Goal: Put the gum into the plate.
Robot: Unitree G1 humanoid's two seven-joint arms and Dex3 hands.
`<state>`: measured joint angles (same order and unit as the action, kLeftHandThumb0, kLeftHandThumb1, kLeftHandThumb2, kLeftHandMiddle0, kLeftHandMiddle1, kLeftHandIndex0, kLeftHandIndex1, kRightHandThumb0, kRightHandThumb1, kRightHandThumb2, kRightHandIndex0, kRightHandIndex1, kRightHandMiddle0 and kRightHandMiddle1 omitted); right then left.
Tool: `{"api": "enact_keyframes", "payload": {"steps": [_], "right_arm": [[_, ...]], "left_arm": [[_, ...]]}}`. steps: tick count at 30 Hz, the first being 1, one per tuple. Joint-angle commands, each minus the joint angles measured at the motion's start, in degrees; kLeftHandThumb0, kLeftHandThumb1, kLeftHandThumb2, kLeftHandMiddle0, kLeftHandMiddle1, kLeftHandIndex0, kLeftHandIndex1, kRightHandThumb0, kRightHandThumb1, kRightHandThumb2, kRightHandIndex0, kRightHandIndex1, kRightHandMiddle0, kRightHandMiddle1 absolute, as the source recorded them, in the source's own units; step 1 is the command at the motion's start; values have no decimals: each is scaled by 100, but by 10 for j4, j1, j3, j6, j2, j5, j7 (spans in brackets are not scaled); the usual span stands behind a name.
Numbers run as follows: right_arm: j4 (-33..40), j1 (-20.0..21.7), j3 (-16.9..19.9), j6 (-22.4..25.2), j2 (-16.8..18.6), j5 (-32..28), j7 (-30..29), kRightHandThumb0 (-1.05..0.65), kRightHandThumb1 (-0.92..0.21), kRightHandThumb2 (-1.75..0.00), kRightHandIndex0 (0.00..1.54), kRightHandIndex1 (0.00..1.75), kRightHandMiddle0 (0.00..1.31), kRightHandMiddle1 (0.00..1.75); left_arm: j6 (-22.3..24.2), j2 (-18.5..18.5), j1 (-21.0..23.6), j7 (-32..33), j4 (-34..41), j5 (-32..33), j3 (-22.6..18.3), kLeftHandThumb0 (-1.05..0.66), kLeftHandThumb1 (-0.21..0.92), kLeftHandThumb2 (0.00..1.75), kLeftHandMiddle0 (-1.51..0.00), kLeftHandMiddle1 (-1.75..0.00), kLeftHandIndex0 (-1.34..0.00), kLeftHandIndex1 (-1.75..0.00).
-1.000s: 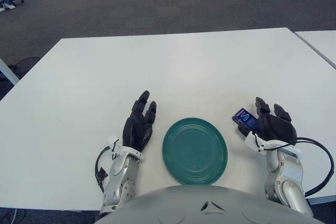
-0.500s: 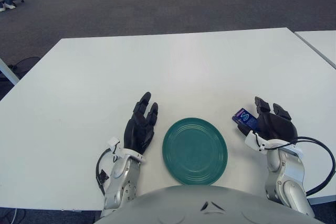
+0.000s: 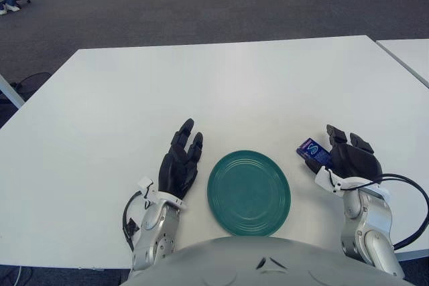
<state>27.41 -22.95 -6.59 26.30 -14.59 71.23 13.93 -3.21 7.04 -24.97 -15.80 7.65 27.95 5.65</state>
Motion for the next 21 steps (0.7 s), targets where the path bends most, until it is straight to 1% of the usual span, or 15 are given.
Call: {"api": "enact_keyframes", "payload": {"steps": [1,7,10,12,13,14,16,20,21], "right_arm": [[45,-346,39,-55,-93,12,14,-105,-92,-68,20,1,0,27],[48,-346,47,-65,-95,-1,27,-105,-92,-69,25,3,0,34],[44,-337,49,-72,-100,-6,38,-105,-92,-69,26,3,0,37],[26,-311,45,-72,-103,-8,46,-105,-92,-69,26,3,0,37],[21,-306,45,-73,-104,-8,48,-105,-92,-69,26,2,0,37],[3,-284,39,-72,-104,-7,51,-105,-92,-69,26,2,0,37],[-17,-258,31,-70,-104,-4,56,-105,-92,-69,26,2,0,36],[-22,-245,27,-74,-103,3,65,-105,-92,-71,24,1,0,34],[-30,-234,23,-74,-102,6,66,-105,-92,-71,24,1,0,34]], "left_arm": [[30,13,-28,25,29,0,13,-105,92,97,-5,0,0,-33],[37,8,-33,23,37,2,15,-105,92,99,-6,0,0,-34],[38,6,-35,23,40,0,16,-105,92,99,-6,0,0,-34],[38,6,-37,24,42,-3,19,-105,92,99,-6,0,0,-34],[38,6,-39,24,44,-3,20,-105,92,99,-6,0,0,-33],[38,6,-39,25,44,-4,20,-105,92,99,-6,0,0,-33],[38,6,-40,25,45,-5,22,-105,92,99,-6,0,0,-33],[40,7,-44,26,47,-6,24,-105,92,99,-6,0,0,-33],[41,8,-46,26,48,-5,25,-105,92,99,-6,0,0,-33]]}}
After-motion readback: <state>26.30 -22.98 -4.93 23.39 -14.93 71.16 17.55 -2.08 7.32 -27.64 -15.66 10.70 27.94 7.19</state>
